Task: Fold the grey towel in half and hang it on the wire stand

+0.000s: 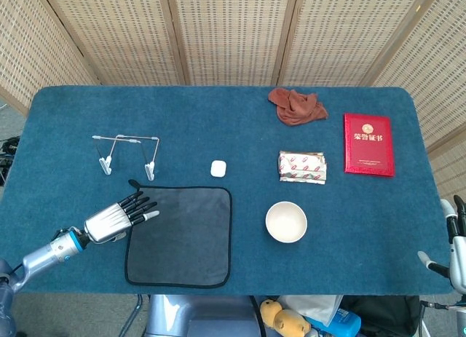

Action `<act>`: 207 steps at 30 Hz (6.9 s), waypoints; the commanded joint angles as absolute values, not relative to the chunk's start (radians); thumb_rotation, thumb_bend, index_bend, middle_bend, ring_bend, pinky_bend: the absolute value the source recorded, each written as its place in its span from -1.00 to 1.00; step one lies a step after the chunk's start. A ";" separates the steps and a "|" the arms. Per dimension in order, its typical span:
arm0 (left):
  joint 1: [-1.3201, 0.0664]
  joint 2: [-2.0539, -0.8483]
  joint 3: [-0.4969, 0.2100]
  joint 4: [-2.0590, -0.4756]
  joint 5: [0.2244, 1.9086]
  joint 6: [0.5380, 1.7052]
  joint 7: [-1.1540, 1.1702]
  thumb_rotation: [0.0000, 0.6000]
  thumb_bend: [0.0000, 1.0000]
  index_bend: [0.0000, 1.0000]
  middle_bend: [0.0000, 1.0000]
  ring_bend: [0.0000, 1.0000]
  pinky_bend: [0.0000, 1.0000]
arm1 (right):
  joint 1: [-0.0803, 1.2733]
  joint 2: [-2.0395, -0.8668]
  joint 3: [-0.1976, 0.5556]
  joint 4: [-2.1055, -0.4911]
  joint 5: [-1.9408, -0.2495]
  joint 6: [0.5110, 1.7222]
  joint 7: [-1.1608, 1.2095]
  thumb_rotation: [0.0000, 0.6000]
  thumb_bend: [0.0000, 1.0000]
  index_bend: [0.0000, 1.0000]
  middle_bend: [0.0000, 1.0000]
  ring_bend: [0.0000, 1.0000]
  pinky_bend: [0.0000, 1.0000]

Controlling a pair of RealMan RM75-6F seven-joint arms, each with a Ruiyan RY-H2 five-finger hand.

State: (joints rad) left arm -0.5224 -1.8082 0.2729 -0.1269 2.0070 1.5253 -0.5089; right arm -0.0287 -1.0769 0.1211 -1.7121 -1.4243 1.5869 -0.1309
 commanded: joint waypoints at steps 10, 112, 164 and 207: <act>-0.537 -1.823 0.303 -0.134 1.994 1.500 -0.484 1.00 -0.45 -0.85 -1.00 -1.00 -0.98 | -0.030 -1.075 0.121 -1.713 -1.422 1.590 -0.127 1.00 -1.00 -0.92 -1.00 -1.00 -1.00; -0.839 -1.946 0.313 -0.273 1.939 1.496 -0.321 1.00 -0.17 0.33 -1.00 -1.00 -0.95 | -0.029 -1.036 0.113 -1.722 -1.407 1.565 -0.044 1.00 -1.00 -0.90 -1.00 -1.00 -1.00; -0.866 -1.842 0.280 -0.414 1.919 1.625 -0.347 1.00 -0.40 -0.99 -1.00 -1.00 -0.95 | -0.036 -1.027 0.106 -1.726 -1.421 1.577 -0.028 1.00 -1.00 -0.90 -1.00 -1.00 -1.00; -0.713 -1.678 0.350 -0.661 1.958 1.560 -0.329 1.00 -0.36 -0.27 -1.00 -1.00 -0.93 | -0.042 -1.035 0.093 -1.729 -1.443 1.586 -0.047 1.00 -1.00 -0.90 -1.00 -1.00 -1.00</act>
State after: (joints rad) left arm -0.7356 -1.6853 0.3327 -0.6706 1.9493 1.5534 -0.3084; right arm -0.0423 -1.0345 0.0931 -1.7289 -1.4428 1.5857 -0.0473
